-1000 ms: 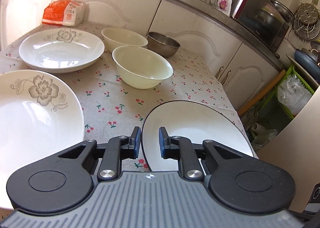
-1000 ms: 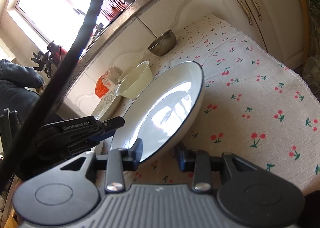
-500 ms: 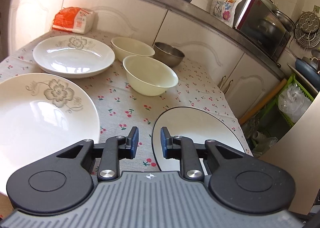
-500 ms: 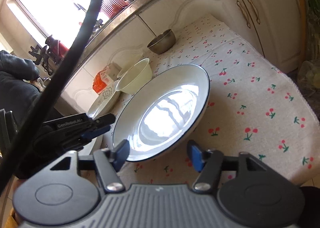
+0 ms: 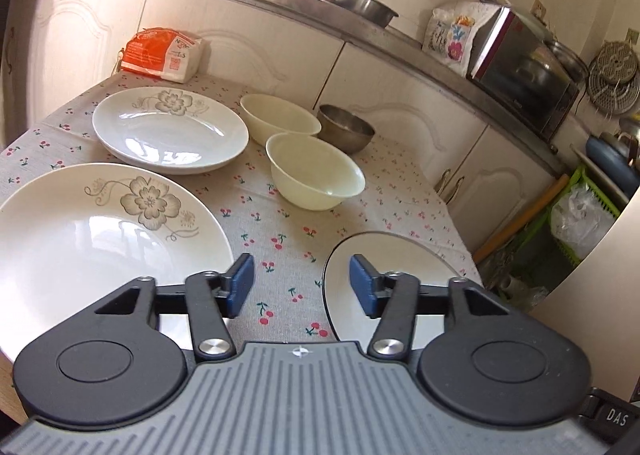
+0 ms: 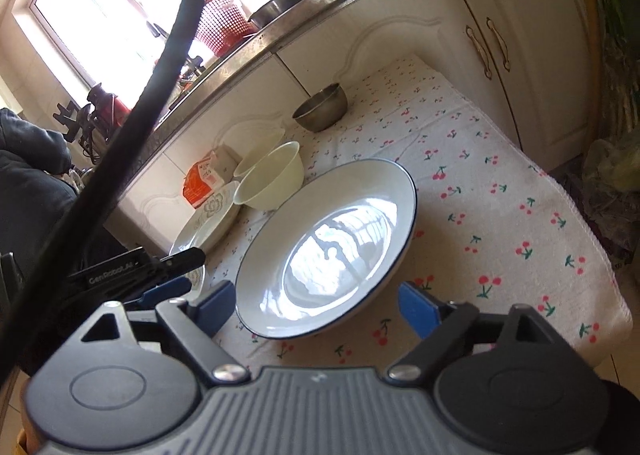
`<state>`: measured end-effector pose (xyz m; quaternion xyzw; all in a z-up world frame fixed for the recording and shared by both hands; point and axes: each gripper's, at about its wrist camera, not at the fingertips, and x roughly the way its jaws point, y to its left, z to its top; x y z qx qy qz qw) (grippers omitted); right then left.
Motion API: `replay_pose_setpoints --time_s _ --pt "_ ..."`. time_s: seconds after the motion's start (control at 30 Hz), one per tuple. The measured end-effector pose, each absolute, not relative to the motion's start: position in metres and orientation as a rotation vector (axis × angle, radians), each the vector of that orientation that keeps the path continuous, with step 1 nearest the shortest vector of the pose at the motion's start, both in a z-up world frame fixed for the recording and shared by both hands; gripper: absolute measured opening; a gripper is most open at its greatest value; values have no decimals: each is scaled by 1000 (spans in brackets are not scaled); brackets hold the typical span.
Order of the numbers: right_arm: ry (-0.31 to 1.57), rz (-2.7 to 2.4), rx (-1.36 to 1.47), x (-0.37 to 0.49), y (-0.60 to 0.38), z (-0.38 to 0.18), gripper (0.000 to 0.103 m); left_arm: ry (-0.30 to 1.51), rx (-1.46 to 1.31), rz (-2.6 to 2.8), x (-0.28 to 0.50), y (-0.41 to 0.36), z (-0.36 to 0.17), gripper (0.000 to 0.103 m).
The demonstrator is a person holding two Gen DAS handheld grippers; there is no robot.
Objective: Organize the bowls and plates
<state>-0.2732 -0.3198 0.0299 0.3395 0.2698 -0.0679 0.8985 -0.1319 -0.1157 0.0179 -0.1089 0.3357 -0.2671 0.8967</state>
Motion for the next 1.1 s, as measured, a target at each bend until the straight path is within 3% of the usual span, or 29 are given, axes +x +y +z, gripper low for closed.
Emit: replay_pose_setpoints --time_s 0.23,0.27,0.3,0.7,1.1 --pt "536 -142 679 -265 -316 42 101 668 -266 -534 -126 -102 31 89" --pt "533 -143 673 -264 -315 44 102 663 -278 -532 -126 -99 32 98" --pt "531 -144 663 -262 -313 45 102 658 -289 -526 -124 -96 34 99" --pt "484 -154 550 -252 -309 56 102 571 -335 -337 -101 -52 54 100" --pt "480 -167 611 -239 -324 51 102 538 -430 -251 -80 -19 59 101"
